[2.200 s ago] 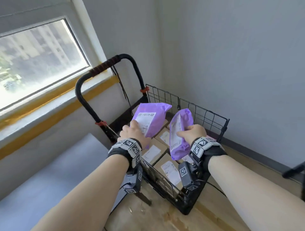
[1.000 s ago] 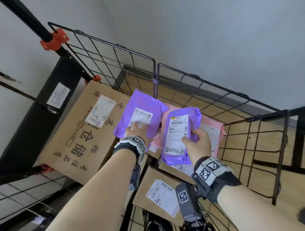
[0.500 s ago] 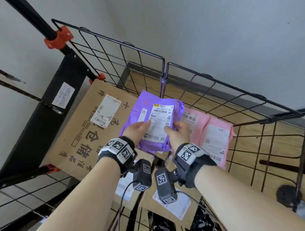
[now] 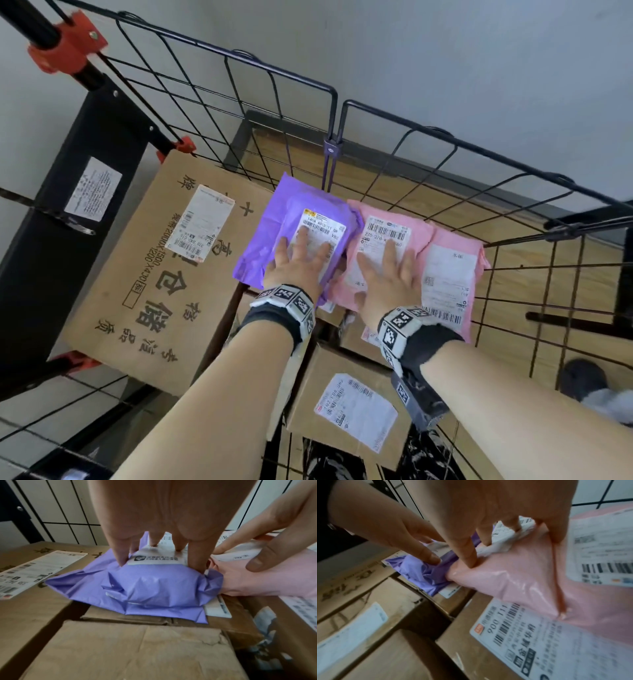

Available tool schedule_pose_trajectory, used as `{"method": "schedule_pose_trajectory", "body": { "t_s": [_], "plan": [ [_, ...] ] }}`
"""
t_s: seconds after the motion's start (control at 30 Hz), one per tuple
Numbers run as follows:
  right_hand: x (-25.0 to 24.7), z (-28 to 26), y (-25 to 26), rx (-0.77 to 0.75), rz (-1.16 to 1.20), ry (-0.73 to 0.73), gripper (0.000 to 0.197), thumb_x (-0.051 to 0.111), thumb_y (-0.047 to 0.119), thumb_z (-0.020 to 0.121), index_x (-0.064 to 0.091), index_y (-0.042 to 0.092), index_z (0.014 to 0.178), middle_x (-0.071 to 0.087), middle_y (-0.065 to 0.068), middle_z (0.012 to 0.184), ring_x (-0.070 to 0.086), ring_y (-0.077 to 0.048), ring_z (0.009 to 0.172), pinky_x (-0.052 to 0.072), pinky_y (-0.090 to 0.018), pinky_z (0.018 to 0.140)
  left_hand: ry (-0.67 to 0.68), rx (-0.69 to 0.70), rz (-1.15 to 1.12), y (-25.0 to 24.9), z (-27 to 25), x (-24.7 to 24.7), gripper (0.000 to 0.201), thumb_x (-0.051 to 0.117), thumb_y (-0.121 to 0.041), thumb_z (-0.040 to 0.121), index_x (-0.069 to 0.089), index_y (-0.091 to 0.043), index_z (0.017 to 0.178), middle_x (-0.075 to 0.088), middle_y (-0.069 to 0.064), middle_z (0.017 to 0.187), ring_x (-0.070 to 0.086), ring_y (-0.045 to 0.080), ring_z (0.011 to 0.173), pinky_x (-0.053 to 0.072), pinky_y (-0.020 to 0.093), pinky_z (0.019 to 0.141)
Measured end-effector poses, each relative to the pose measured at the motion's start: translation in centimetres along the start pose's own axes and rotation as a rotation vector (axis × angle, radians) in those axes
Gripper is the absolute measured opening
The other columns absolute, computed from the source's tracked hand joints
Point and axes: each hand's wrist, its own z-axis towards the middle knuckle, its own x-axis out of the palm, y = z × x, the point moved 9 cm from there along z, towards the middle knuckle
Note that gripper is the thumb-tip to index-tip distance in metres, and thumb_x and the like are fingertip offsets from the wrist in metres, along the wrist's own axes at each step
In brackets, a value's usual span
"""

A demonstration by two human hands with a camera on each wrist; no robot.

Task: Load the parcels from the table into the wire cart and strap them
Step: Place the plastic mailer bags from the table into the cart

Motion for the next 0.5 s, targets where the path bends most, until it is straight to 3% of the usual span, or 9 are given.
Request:
{"method": "schedule_pose_trajectory", "body": {
  "t_s": [0.13, 0.33, 0.4, 0.5],
  "plan": [
    [-0.2, 0.6, -0.4, -0.003, -0.019, 0.031, 0.073, 0.048, 0.032, 0.094, 0.001, 0.041, 0.149, -0.029, -0.003, 0.155, -0.022, -0.037, 0.142, 0.003, -0.051, 0.117, 0.029, -0.023, 0.057, -0.4, 0.4, 0.0, 0.078, 0.047, -0.03, 0.096, -0.012, -0.046, 0.145, -0.033, -0.005, 0.153, -0.012, 0.032, 0.145, 0.028, 0.048, 0.11],
    [-1.5, -0.9, -0.2, 0.024, 0.013, 0.073, 0.084, 0.058, 0.022, 0.088, 0.005, 0.04, 0.15, -0.018, -0.004, 0.158, -0.017, -0.035, 0.144, 0.001, -0.051, 0.117, 0.018, 0.004, -0.019, 0.2, -1.8, -1.8, 0.068, 0.043, -0.027, 0.096, 0.002, -0.046, 0.147, -0.021, -0.01, 0.156, 0.001, 0.028, 0.146, 0.03, 0.048, 0.11],
    [-2.3, -2.3, 0.1, 0.019, 0.021, 0.062, 0.079, 0.057, 0.028, 0.089, 0.007, 0.036, 0.15, -0.006, -0.005, 0.16, -0.01, -0.034, 0.146, 0.006, -0.05, 0.117, 0.01, 0.0, -0.011, 0.6, -3.3, -2.6, 0.066, 0.042, -0.028, 0.098, 0.004, -0.043, 0.148, -0.017, -0.01, 0.157, 0.002, 0.027, 0.146, 0.03, 0.047, 0.11],
    [-4.2, -4.8, 0.7, 0.018, 0.043, -0.001, 0.065, 0.052, 0.038, 0.09, 0.022, 0.028, 0.147, 0.024, -0.007, 0.152, 0.013, -0.032, 0.142, 0.021, -0.045, 0.111, -0.035, -0.01, -0.043, 1.1, -6.1, -4.2, 0.062, 0.045, -0.032, 0.096, 0.013, -0.038, 0.149, -0.004, -0.006, 0.159, 0.01, 0.028, 0.145, 0.031, 0.047, 0.109]
  ]
}}
